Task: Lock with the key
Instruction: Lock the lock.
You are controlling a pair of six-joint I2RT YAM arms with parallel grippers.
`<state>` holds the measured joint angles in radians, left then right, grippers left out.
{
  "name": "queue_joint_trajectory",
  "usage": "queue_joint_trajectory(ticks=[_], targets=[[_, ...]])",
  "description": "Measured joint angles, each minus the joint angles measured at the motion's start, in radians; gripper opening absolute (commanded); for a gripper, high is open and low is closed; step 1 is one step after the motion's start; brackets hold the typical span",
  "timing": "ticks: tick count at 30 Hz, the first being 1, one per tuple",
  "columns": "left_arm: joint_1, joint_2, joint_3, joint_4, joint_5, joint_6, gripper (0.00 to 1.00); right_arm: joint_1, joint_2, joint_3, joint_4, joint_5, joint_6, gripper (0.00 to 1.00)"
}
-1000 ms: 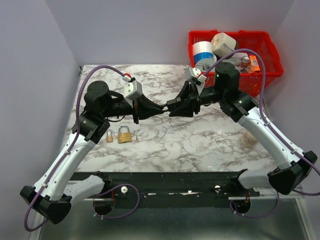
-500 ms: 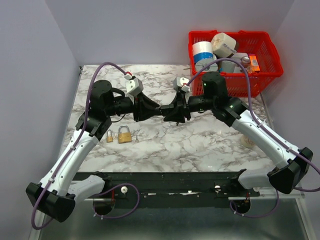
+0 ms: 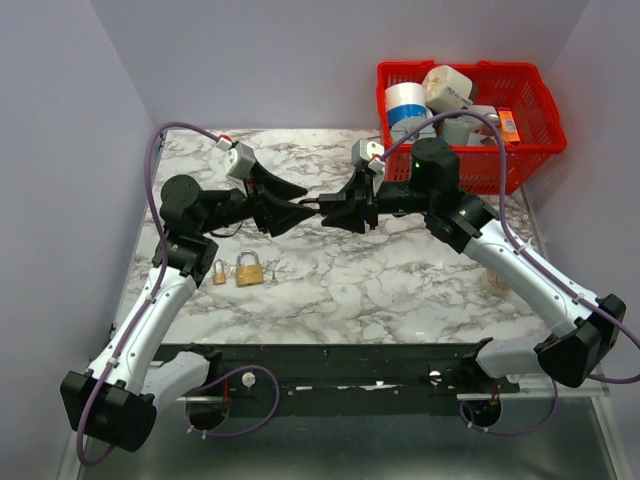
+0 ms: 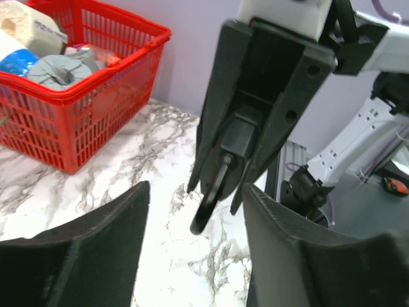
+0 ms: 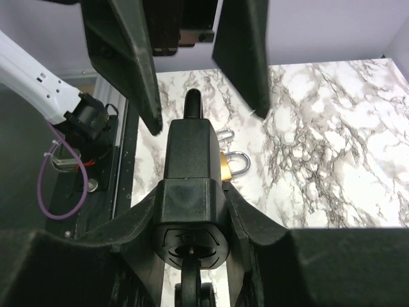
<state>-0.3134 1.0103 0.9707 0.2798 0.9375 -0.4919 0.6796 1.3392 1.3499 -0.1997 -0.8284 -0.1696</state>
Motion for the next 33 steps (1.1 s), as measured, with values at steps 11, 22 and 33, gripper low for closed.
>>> queue_joint_trajectory(ticks=[11, 22, 33], targets=[[-0.003, -0.007, 0.040, -0.191, 0.151, 0.323, 0.26, -0.002, 0.000, -0.001, 0.008, -0.095, 0.009, 0.01], [-0.004, 0.000, 0.102, -0.327, 0.224, 0.439, 0.00, -0.003, 0.000, 0.004, -0.034, -0.134, -0.032, 0.51], [-0.003, 0.058, 0.258, -0.694, 0.223, 0.760, 0.00, -0.003, 0.030, 0.087, -0.244, -0.135, -0.163, 0.56]])
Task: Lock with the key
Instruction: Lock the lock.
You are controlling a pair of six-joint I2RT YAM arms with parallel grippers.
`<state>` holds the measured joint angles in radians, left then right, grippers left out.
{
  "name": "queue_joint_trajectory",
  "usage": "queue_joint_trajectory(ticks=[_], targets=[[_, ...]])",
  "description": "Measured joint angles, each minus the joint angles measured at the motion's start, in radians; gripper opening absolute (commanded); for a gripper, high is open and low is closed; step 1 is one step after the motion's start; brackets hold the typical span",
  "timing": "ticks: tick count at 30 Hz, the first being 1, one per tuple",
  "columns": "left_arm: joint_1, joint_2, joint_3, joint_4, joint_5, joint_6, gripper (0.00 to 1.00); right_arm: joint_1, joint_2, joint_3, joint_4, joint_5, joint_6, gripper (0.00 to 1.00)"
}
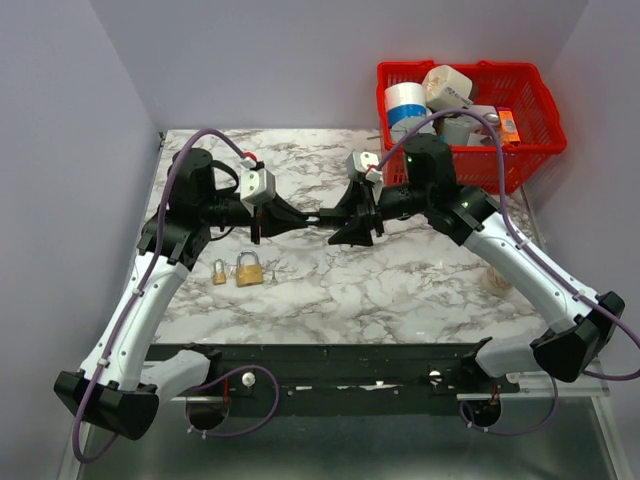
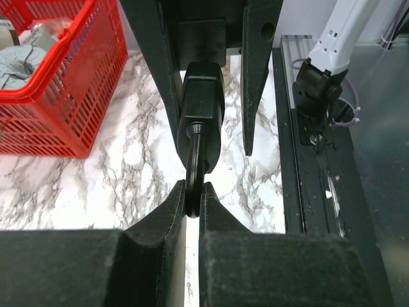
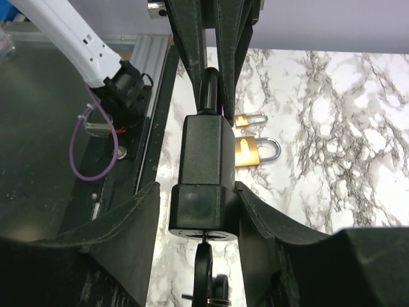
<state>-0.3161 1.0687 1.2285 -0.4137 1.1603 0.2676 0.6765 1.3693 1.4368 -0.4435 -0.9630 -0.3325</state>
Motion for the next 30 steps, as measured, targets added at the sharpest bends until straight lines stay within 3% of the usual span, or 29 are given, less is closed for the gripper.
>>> queue_joint_trajectory(ticks=[2, 7, 10, 13, 14, 15, 16, 18, 19, 20, 25, 30], targets=[[0.000, 0.011, 0.013, -0.048, -0.001, 0.040, 0.00, 0.000, 0.007, 0.013, -0.034, 0.006, -0.026, 0.50], [0.000, 0.050, 0.061, -0.151, -0.003, 0.117, 0.00, 0.000, 0.027, 0.035, -0.082, 0.034, -0.073, 0.47], [0.000, 0.060, 0.074, -0.180, -0.010, 0.135, 0.00, 0.000, 0.041, 0.047, -0.098, 0.042, -0.089, 0.30], [-0.002, 0.075, 0.100, -0.226, -0.026, 0.148, 0.00, -0.001, 0.051, 0.057, -0.108, 0.051, -0.102, 0.02], [-0.005, 0.080, 0.108, -0.234, -0.030, 0.153, 0.02, -0.001, 0.055, 0.062, -0.112, 0.053, -0.105, 0.01], [-0.007, 0.084, 0.115, -0.242, -0.038, 0.155, 0.16, -0.002, 0.058, 0.066, -0.116, 0.055, -0.108, 0.01], [-0.008, 0.087, 0.119, -0.245, -0.047, 0.151, 0.47, -0.002, 0.060, 0.066, -0.117, 0.057, -0.111, 0.01], [-0.011, 0.084, 0.108, -0.219, -0.077, 0.107, 0.61, -0.002, 0.060, 0.066, -0.119, 0.069, -0.105, 0.01], [-0.010, 0.081, 0.098, -0.178, -0.105, 0.048, 0.78, -0.002, 0.060, 0.066, -0.119, 0.079, -0.095, 0.01], [-0.003, 0.079, 0.084, -0.136, -0.117, -0.011, 0.81, -0.002, 0.060, 0.062, -0.116, 0.090, -0.077, 0.01], [0.121, 0.059, -0.076, 0.218, -0.198, -0.539, 0.86, -0.002, 0.040, -0.031, 0.042, 0.206, 0.052, 0.01], [0.172, 0.067, -0.227, 0.542, -0.296, -1.017, 0.89, -0.004, 0.007, -0.133, 0.229, 0.321, 0.165, 0.01]])
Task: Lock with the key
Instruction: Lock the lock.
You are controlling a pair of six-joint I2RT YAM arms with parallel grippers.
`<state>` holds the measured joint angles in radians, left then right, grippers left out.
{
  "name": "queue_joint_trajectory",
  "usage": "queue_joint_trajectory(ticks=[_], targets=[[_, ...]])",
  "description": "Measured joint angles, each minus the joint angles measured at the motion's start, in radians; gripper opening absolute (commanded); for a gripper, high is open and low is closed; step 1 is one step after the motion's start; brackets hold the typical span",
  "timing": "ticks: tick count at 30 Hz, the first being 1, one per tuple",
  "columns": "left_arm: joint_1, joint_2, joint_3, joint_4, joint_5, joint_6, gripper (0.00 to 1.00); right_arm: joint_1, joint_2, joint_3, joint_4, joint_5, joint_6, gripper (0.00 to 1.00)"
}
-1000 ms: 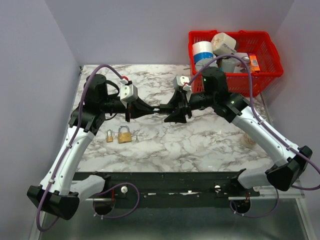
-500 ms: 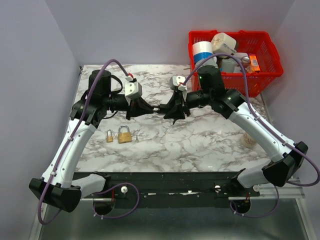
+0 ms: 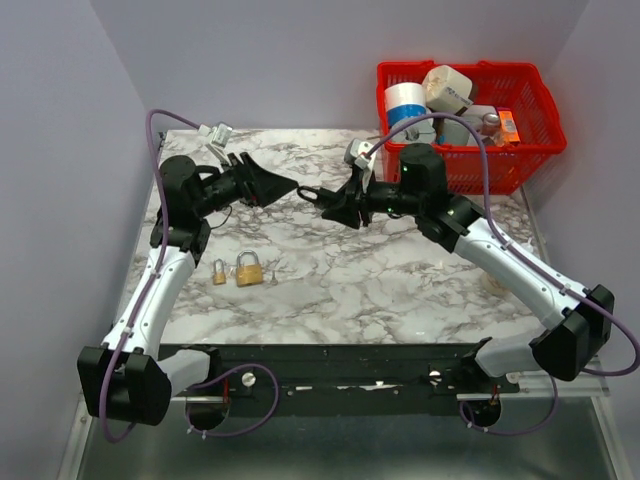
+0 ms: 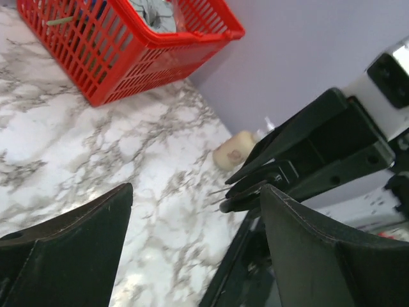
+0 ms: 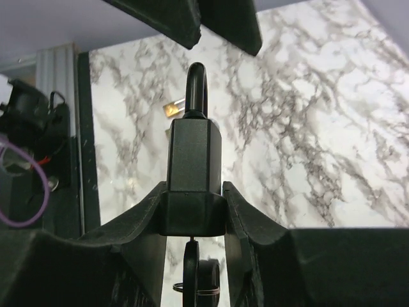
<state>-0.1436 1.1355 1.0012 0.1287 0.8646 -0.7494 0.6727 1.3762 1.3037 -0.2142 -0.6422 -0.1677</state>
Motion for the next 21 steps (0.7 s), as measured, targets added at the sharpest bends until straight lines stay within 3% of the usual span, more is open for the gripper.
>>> queue_joint_trajectory(ticks=[4, 8, 17, 21], targets=[[-0.003, 0.008, -0.019, 0.137, -0.050, -0.200, 0.94, 0.000, 0.000, -0.002, 0.123, 0.045, 0.051, 0.01], [-0.014, 0.008, -0.020, 0.216, -0.089, -0.306, 0.98, 0.001, 0.004, -0.002, 0.209, 0.081, 0.089, 0.01], [-0.084, 0.019, -0.027, 0.290, -0.175, -0.396, 0.99, 0.036, 0.045, -0.005, 0.320, 0.206, 0.116, 0.01], [-0.104, 0.052, -0.027, 0.295, -0.216, -0.422, 0.90, 0.055, 0.060, -0.006, 0.350, 0.259, 0.116, 0.01]])
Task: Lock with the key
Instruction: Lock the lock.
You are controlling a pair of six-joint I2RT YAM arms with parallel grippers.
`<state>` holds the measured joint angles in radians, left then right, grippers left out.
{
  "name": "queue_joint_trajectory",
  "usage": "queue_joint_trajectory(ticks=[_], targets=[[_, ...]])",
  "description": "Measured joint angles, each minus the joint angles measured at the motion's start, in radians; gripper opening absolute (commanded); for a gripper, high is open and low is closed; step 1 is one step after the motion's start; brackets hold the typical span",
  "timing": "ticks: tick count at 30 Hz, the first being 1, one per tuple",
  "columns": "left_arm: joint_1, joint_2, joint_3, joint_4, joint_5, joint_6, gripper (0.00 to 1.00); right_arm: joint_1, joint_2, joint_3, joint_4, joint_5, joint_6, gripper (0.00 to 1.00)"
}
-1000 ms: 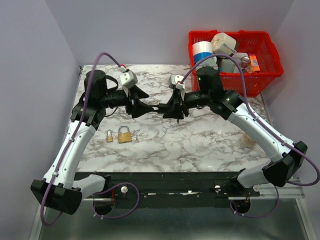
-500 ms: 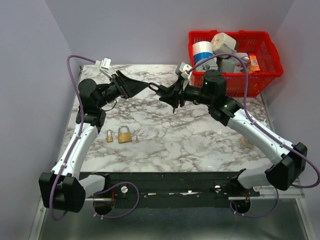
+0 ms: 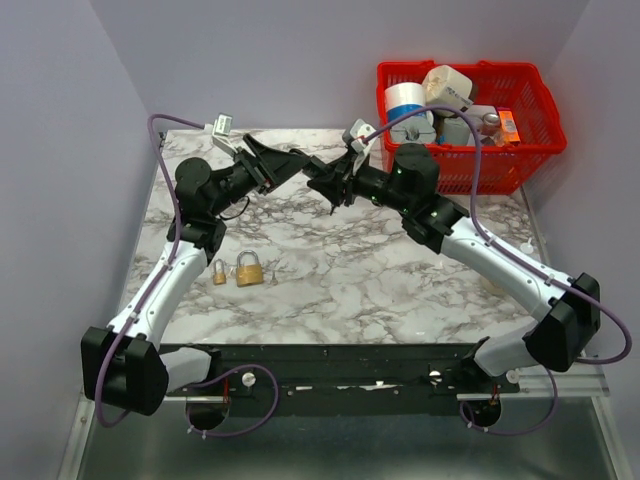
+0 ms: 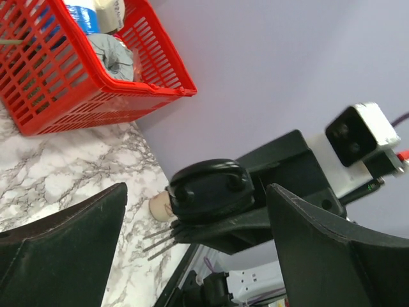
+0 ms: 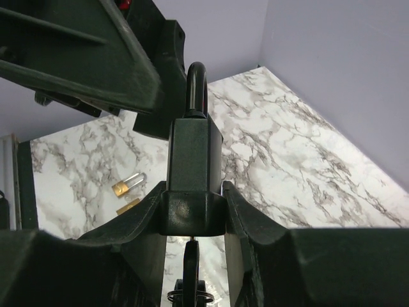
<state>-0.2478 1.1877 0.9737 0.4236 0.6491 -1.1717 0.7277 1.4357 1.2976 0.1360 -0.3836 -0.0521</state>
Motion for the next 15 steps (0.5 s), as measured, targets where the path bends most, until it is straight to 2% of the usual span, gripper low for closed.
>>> queue_joint_trajectory(ticks=[1, 10, 15], targets=[[-0.006, 0.010, 0.000, -0.005, -0.014, -0.008, 0.86, 0.005, 0.003, 0.000, 0.006, 0.013, 0.000, 0.01], [-0.053, 0.047, 0.001, -0.005, -0.072, -0.050, 0.80, 0.045, 0.025, -0.009, 0.034, 0.118, -0.012, 0.01], [-0.069, 0.060, 0.001, 0.002, -0.074, -0.068, 0.68, 0.058, 0.032, -0.010, 0.051, 0.158, -0.020, 0.01]])
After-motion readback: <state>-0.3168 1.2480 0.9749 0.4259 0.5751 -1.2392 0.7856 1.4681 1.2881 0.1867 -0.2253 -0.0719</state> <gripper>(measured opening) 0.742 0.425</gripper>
